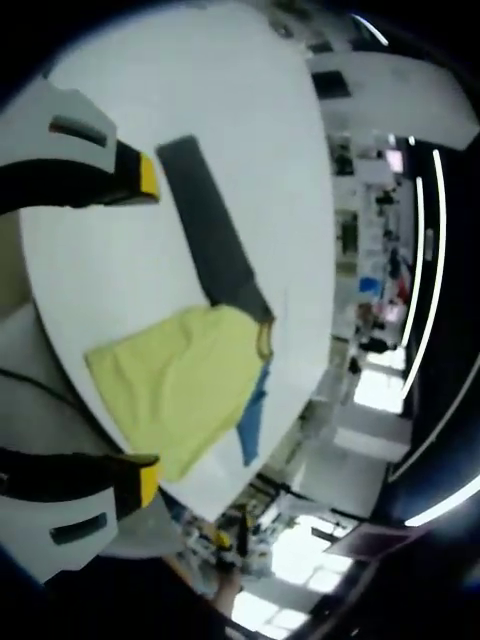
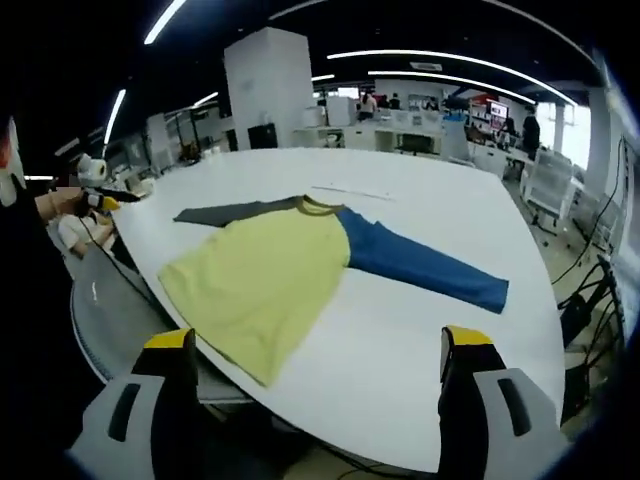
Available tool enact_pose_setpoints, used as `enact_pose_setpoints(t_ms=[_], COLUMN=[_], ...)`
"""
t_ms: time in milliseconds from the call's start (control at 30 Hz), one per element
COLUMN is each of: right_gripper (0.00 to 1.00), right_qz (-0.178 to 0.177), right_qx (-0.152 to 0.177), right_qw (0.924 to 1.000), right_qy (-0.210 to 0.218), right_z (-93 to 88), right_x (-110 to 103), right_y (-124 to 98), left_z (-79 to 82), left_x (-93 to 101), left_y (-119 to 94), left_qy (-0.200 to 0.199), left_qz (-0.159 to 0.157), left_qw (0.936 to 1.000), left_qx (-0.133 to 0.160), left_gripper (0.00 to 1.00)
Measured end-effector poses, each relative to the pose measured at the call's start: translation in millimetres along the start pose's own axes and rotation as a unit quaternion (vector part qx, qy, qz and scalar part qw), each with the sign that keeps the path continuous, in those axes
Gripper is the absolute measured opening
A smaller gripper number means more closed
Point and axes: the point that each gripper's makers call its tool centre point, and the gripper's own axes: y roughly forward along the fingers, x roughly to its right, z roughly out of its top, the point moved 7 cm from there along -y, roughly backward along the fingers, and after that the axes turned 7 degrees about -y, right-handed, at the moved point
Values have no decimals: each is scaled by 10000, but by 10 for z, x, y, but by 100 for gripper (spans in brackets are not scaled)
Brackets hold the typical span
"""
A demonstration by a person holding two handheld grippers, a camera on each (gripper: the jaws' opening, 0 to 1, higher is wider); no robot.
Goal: Fold the garment on the visible template until the final outline fits inside the template.
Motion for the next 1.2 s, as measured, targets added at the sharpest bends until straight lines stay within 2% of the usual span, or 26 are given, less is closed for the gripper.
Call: enact_pose_setpoints(t_ms=[133,200,467,567,633,667,733,833,933,1167,1200], right_gripper=[100,100,100,100,100,100,100,100,100,99,97], right_qz=[-71,-96,-34,-80,-50,-62,-55,-128,-151,-354,-381], right_qx=[10,-174,-312,-204,-96,-147,-506,-478,-506,-757,-802], right_qw=[9999,9998,9995,9998,9999,9997,9984,9987,9984,9957,9951], right_qy=[-135,-38,43,-12,97,163,236,123,220,396,438], right_z=[-4,-49,-118,-96,-76,-80,-154,-175,-199,-277,-286], right_x=[19,22,-1,6,5,17,23,39,59,219,249], right_y=[-7,-13,2,12,20,28,42,59,44,33,35], left_z=[-15,-24,-32,-28,-28,-29,-32,-37,-38,-78,-79], left_x=[35,48,75,79,77,78,81,88,93,142,150], left_y=[42,61,104,112,118,121,131,146,157,253,265], left_qy=[84,89,137,165,173,171,173,179,173,206,219], left_qz=[-50,-97,-196,-208,-197,-199,-210,-224,-235,-307,-313], left_qw=[9999,9998,9994,9994,9993,9993,9992,9991,9990,9981,9980], left_qx=[-102,-151,-237,-243,-255,-261,-285,-316,-326,-498,-505], left_gripper=[99,97,94,93,92,92,91,91,90,88,89])
